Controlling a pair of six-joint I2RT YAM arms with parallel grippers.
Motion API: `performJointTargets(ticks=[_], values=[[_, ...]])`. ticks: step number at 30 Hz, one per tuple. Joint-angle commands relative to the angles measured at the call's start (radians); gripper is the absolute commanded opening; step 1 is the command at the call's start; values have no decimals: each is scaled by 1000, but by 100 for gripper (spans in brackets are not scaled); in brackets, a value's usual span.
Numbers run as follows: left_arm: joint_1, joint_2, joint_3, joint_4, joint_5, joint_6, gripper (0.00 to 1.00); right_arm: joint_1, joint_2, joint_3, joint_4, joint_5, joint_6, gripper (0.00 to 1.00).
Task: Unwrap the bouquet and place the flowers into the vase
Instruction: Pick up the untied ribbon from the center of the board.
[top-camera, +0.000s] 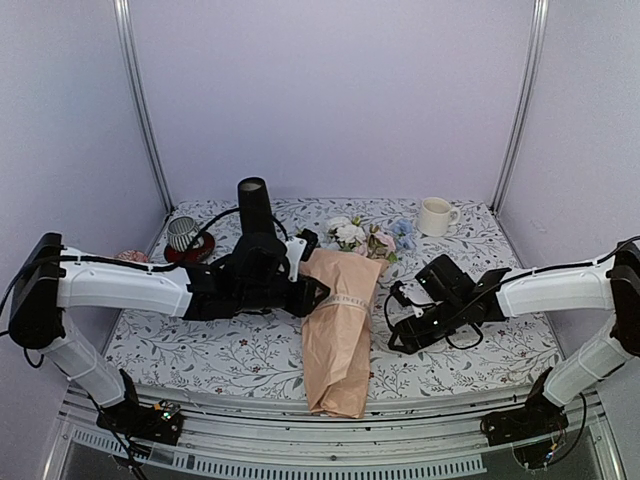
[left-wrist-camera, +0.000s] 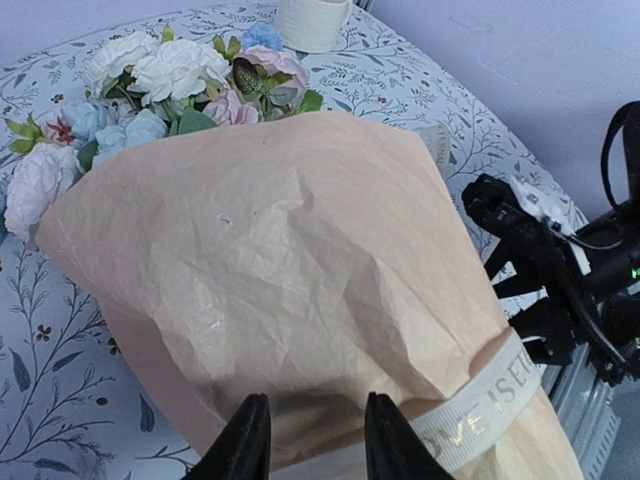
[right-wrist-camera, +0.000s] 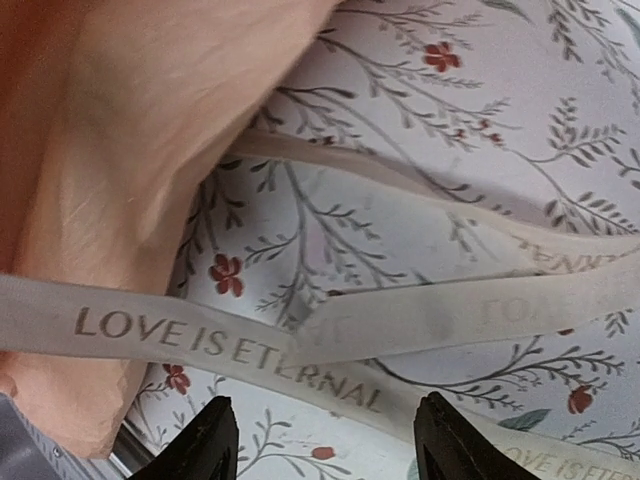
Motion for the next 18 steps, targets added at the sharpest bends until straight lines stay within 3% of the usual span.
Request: performJointTargets(ticks=[1, 6, 10, 18], values=[[-10, -40, -20, 1, -20, -12, 35, 24, -77, -68, 182, -141, -66, 62], [-9, -57, -26, 5, -27, -20, 35, 25, -240, -223, 445, -143, -2, 65], [-10, -73, -33, 12, -33, -20, 35, 24, -353, -342, 602, -193, -66, 73], [-10, -96, -57, 29, -37, -31, 35, 24, -349, -348, 579, -191, -140, 71]])
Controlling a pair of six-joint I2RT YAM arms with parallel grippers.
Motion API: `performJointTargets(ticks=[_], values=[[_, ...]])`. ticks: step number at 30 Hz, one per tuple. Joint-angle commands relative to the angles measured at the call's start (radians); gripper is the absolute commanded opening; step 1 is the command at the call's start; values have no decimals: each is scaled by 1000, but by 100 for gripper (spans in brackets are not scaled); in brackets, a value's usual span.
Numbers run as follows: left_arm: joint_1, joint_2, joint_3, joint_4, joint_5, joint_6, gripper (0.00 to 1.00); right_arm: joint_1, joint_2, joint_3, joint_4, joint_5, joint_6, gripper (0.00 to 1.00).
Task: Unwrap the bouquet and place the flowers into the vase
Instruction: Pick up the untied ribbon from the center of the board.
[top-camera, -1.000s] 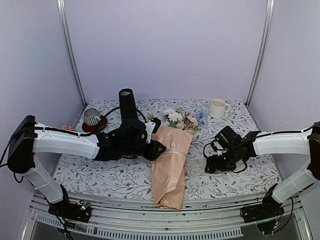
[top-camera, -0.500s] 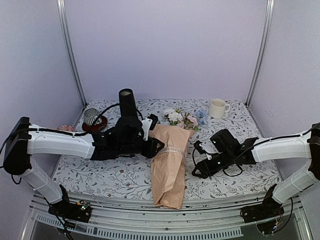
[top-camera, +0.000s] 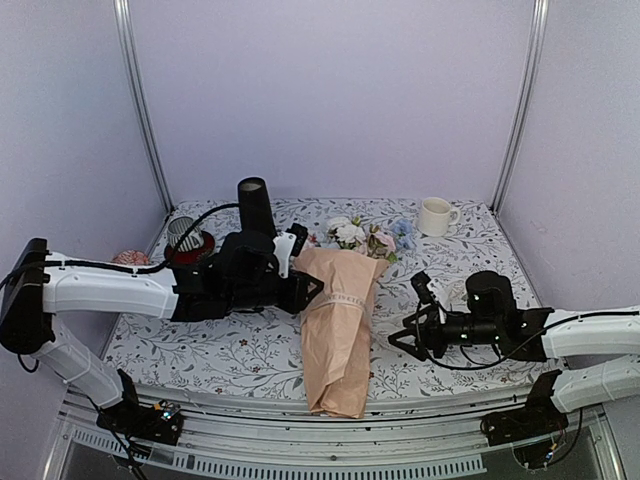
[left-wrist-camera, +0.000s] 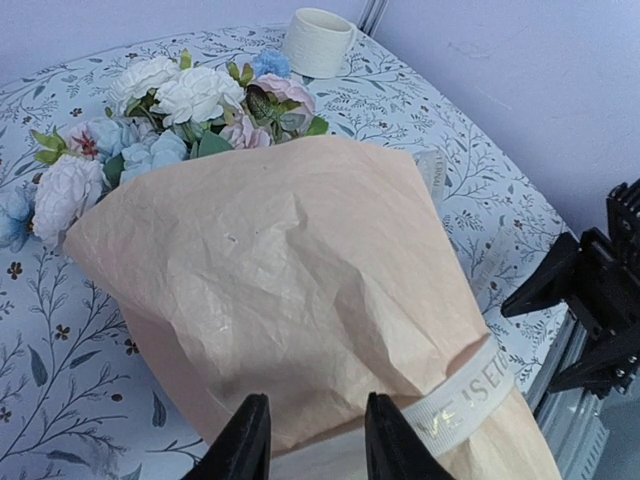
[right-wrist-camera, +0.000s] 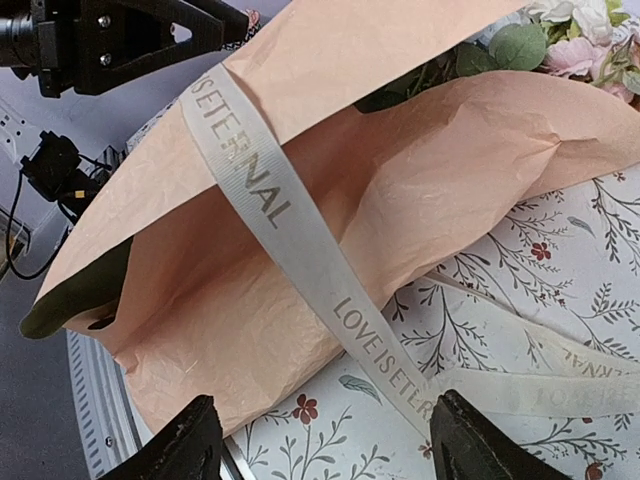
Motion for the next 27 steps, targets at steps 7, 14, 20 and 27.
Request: performJointTargets(ticks=[7, 14, 20, 27], values=[[-10, -22, -20, 18, -7, -15, 35, 4, 121, 25, 34, -35, -103, 65], [-9, -22, -19, 19, -3, -19, 35, 22, 188, 44, 34, -36, -123, 71], [-11, -24, -26, 20, -2, -25, 35, 58, 265, 70, 38, 57, -112, 70], [-13, -25, -29, 21, -3, -27, 35, 91, 400, 156, 40, 181, -156, 69]])
